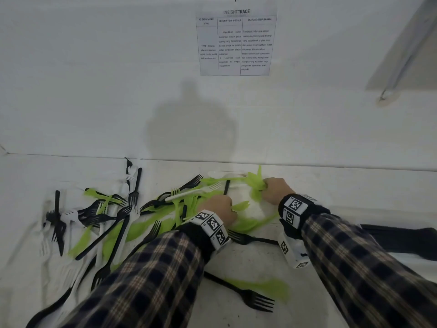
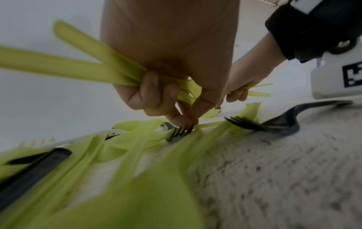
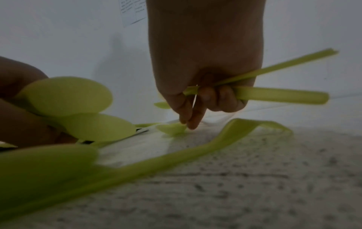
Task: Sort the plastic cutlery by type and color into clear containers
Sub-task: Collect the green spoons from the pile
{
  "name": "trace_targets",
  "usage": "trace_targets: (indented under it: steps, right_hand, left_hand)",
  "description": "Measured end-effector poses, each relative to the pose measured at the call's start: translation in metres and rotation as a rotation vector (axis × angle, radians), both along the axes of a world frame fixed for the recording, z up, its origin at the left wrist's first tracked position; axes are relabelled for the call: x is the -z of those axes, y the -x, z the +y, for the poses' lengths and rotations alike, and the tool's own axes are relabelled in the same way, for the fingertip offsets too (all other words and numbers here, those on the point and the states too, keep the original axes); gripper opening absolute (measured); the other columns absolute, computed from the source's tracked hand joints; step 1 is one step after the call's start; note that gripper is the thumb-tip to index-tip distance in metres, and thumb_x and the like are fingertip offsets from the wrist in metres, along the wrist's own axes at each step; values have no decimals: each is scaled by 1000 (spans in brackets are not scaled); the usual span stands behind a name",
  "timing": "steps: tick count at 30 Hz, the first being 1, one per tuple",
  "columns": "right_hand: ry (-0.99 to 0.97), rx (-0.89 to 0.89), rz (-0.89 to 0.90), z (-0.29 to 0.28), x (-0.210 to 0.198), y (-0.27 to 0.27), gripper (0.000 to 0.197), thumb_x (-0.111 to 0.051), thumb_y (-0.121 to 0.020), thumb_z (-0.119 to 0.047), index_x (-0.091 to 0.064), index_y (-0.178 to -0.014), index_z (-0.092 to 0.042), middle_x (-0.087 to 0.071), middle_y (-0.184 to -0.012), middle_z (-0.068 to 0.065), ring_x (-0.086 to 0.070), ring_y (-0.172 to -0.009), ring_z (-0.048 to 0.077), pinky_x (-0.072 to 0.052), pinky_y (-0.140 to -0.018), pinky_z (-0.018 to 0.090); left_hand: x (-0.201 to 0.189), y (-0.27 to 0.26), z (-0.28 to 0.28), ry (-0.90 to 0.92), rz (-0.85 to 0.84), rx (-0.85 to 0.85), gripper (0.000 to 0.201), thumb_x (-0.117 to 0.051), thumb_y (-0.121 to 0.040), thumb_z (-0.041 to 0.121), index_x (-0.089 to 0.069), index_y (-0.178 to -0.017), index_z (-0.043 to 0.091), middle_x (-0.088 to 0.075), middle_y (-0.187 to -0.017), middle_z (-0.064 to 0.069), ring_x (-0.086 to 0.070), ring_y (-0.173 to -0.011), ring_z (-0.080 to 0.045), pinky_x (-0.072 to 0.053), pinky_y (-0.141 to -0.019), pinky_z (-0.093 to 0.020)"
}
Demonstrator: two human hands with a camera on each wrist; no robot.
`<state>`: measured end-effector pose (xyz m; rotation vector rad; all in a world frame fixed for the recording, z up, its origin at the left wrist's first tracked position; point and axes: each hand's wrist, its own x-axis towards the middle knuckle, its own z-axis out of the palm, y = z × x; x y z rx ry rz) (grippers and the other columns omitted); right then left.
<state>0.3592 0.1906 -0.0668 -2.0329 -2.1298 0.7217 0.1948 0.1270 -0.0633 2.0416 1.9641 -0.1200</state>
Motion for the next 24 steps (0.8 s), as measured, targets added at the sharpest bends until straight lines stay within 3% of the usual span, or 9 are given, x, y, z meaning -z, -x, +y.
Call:
trace_targets:
  steps: [4,9,12,14,17,20,24]
  right_hand:
    - [79,-119,-16,-7,-2,13,31,-55,-92,-27,-61,-114,-6,-57,-118,12,-49,-121,29,-40,-90,29]
    - [-20,-212,-158,-6,2,17,43,-43,-94,-9,-47,-136,-18,-43,-140,7,-42,-129,25,-38,-103,35]
    - [-45,-242,-250,-6,-1,22,31,-52,-92,-13,-58,-123,-18,-47,-131,6,-49,-120,26,-43,-93,36]
    - [-70,-251,-246,-7,-1,25,22,-57,-89,-15,-63,-111,-15,-47,-124,7,-53,-112,27,-43,-83,34]
    - [-101,-260,-201,-9,1,27,28,-57,-91,-21,-60,-119,-19,-40,-127,6,-54,-110,28,-44,-84,36]
    - [-121,-264,-142,-13,-2,27,38,-52,-94,-30,-50,-132,-22,-39,-132,7,-51,-115,27,-45,-91,39]
    - [-203,-285,-43,-19,-10,31,42,-52,-93,-36,-49,-130,-16,-44,-127,7,-49,-114,24,-41,-82,33]
  left_hand:
    - [2,3,-4,-4,72,-61,33,-45,-94,37,-57,-110,11,-61,-108,-5,-60,-97,-21,-42,-69,-28]
    - [1,1,-7,-15,79,-139,33,-43,-97,37,-58,-110,10,-62,-109,-5,-60,-99,-22,-41,-69,-27]
    - [5,-3,-7,22,63,-215,34,-45,-95,39,-59,-109,11,-62,-107,-4,-59,-94,-20,-43,-71,-27]
    - [6,-7,-8,85,17,-297,40,-45,-94,38,-57,-118,8,-59,-117,-8,-58,-103,-25,-48,-85,-34]
    - [5,-8,-8,119,-13,-333,42,-44,-96,29,-53,-126,1,-56,-127,-15,-54,-117,-33,-45,-99,-42]
    - [0,-4,-6,50,-76,-330,37,-49,-94,25,-56,-122,3,-59,-125,-14,-56,-115,-30,-46,-93,-35]
    - [-4,-1,-13,14,-113,-348,36,-50,-95,25,-57,-123,3,-58,-126,-14,-56,-116,-29,-45,-92,-33]
